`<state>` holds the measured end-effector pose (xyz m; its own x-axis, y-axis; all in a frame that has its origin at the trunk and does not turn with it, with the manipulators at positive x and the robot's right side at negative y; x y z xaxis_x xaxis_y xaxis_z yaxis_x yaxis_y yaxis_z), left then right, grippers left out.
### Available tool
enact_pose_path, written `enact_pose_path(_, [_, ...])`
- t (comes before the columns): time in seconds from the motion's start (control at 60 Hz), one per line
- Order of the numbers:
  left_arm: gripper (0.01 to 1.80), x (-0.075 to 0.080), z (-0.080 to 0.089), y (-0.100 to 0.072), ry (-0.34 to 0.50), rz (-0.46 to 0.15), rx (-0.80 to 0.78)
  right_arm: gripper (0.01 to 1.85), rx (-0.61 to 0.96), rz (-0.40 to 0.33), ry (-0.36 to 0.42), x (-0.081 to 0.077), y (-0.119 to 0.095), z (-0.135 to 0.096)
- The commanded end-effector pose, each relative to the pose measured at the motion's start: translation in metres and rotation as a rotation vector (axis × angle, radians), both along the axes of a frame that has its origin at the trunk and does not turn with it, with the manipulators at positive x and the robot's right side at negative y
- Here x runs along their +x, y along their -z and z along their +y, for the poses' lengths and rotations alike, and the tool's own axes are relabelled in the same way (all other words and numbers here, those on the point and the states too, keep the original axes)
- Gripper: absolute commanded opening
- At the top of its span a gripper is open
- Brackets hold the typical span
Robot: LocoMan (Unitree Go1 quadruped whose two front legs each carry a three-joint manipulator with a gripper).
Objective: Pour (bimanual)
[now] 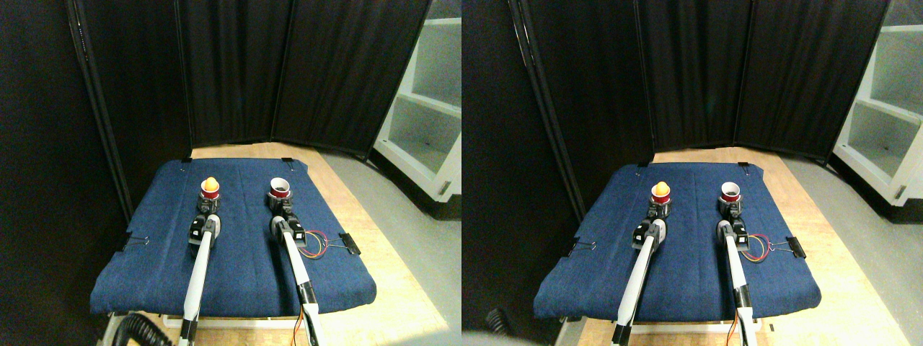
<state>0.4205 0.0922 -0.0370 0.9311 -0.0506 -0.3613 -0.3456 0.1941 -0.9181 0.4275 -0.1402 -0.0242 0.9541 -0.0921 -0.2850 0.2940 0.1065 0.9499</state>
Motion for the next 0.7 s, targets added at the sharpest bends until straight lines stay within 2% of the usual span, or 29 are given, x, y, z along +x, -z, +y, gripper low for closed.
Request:
enact_pose_path(0.017, [0.9,-0.001,-0.003,0.011,0.034,0.044,0.028,1.22,-0.015,0.004,-0.066,0.001,-0.003,0.004])
enact_pose_path(0.033, [0.9,-0.001,-0.003,0.011,0.034,0.044,0.028,1.22,-0.015,0.004,-0.066,0.001,-0.003,0.004])
enact_pose_path(0.05, [1.04,-0.001,-0.004,0.01,0.053,0.05,0.026,1.3,-0.04,0.023,-0.098,0.001,-0.003,0.004])
enact_pose_path(0.1, [1.12,-0.002,-0.004,0.01,0.063,0.054,0.028,1.39,-0.034,0.03,-0.109,0.001,-0.003,0.004])
enact_pose_path(0.167, [1.36,-0.002,-0.005,0.009,0.087,0.06,0.024,1.69,-0.02,0.031,-0.14,-0.001,-0.005,0.004])
enact_pose_path(0.267, [1.48,-0.003,-0.006,0.008,0.076,0.066,0.009,1.77,-0.019,0.03,-0.145,-0.003,-0.006,0.005])
enact_pose_path(0.35, [1.53,-0.004,-0.006,0.007,0.074,0.067,0.005,1.74,-0.023,0.026,-0.148,-0.003,-0.007,0.005])
enact_pose_path(0.45, [1.51,-0.004,-0.005,0.005,0.085,0.058,-0.03,1.72,-0.014,0.012,-0.151,-0.004,-0.01,0.004])
enact_pose_path(0.517, [1.54,-0.006,-0.004,0.0,0.105,0.041,-0.024,1.66,0.0,-0.016,-0.138,-0.007,-0.014,0.003])
enact_pose_path(0.7, [1.57,-0.016,-0.001,-0.014,0.147,-0.02,0.019,1.64,-0.026,-0.063,-0.153,-0.017,-0.027,0.002])
